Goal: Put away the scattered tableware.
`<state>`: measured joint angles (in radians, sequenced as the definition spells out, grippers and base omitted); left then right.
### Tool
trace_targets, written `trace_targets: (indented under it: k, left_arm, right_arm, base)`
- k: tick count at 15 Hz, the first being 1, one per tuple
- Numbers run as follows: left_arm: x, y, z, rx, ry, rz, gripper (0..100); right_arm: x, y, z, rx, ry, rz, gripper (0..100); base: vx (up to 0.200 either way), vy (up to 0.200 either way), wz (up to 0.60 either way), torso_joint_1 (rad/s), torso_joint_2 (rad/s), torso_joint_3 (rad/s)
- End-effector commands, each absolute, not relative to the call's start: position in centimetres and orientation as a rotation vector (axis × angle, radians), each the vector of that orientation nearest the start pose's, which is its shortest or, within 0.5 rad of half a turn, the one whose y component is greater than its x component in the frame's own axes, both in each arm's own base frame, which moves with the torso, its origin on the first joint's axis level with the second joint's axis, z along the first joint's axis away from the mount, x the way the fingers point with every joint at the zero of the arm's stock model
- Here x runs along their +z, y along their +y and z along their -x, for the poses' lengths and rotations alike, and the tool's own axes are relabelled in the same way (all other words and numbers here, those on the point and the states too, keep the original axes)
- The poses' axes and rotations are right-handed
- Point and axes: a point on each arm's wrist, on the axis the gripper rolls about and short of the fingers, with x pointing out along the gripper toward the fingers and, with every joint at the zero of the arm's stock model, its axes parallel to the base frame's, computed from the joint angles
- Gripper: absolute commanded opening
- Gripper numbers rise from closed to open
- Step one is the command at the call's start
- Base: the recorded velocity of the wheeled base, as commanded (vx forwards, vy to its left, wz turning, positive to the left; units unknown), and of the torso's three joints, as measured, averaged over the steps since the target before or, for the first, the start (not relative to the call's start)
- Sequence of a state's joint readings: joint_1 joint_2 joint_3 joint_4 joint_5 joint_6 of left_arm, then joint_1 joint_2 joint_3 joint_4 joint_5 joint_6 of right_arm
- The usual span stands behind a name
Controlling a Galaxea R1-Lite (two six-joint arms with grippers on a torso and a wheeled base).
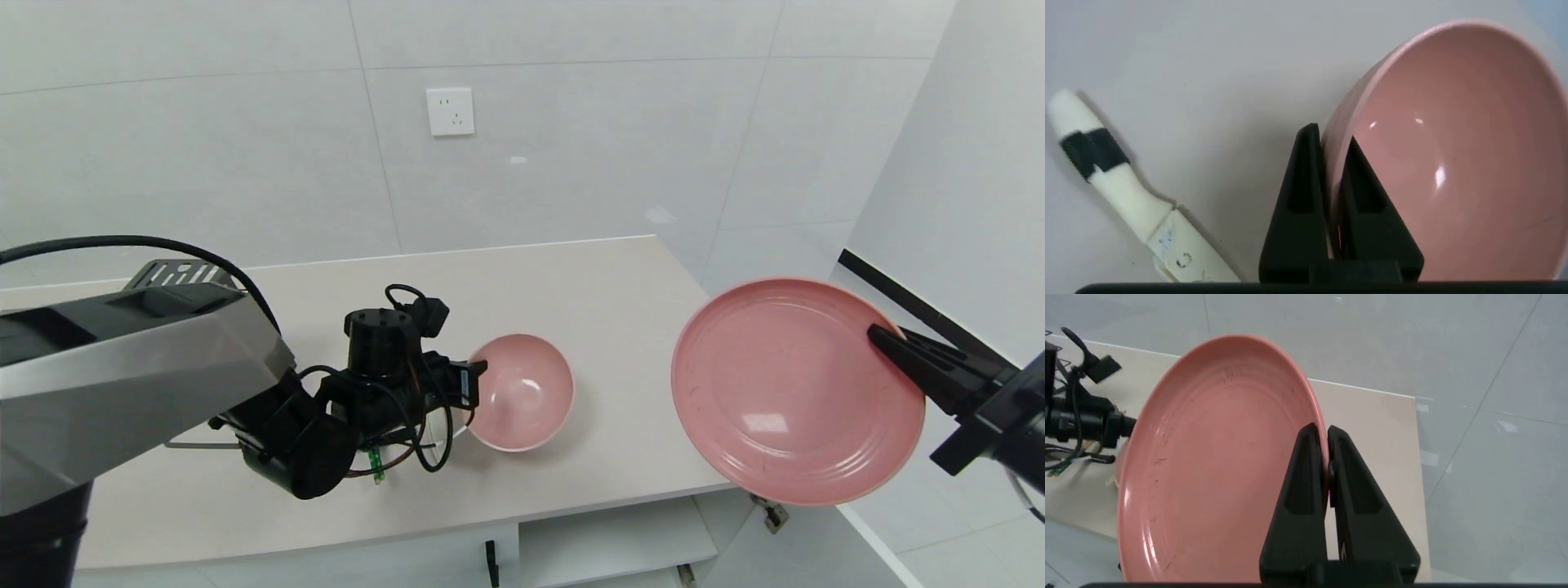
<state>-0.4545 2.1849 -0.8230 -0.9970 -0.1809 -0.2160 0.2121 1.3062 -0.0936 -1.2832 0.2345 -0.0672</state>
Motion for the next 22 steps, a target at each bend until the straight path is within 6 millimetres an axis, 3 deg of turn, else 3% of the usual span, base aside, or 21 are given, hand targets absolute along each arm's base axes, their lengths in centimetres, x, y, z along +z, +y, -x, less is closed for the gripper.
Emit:
trace_targets:
  k: [1,6,11,14,19,22]
  left_arm:
    - [9.3,-16.3,-32.9,-0.594,0.332,0.171,0]
    - [11.8,-14.6,-29.4,-0.6,0.293,0.136,0]
    - [14.4,-11.4,-22.9,-0.593,0.21,0.136,0]
    - [15.4,-9.9,-20.7,-0.586,0.139,0.144,0]
    - [16.6,-8.2,-19.3,-0.553,0.039,0.165,0]
    - [15.4,-7.7,-18.2,-0.55,0.063,0.235,0]
  right_arm:
    - [16.1,3.7,-14.9,0.443,-0.097,0.066,0]
    - [16.4,3.4,-14.3,0.429,-0.117,0.064,0]
    - [17.1,1.8,-13.0,0.323,-0.175,0.067,0]
    - [17.8,1.1,-12.6,0.27,-0.219,0.066,0]
    - [17.7,1.2,-12.3,0.281,-0.232,0.037,0]
    - [16.9,1.3,-13.0,0.286,-0.177,0.021,0]
  base:
    - [0.0,0.0,0.0,0.0,0.0,0.0]
    - [0.0,0.0,0.0,0.0,0.0,0.0]
    - [0.0,0.0,0.0,0.0,0.0,0.0]
    - [0.0,0.0,0.0,0.0,0.0,0.0]
    - [0.0,0.0,0.0,0.0,0.0,0.0]
    - [0.0,0.0,0.0,0.0,0.0,0.0]
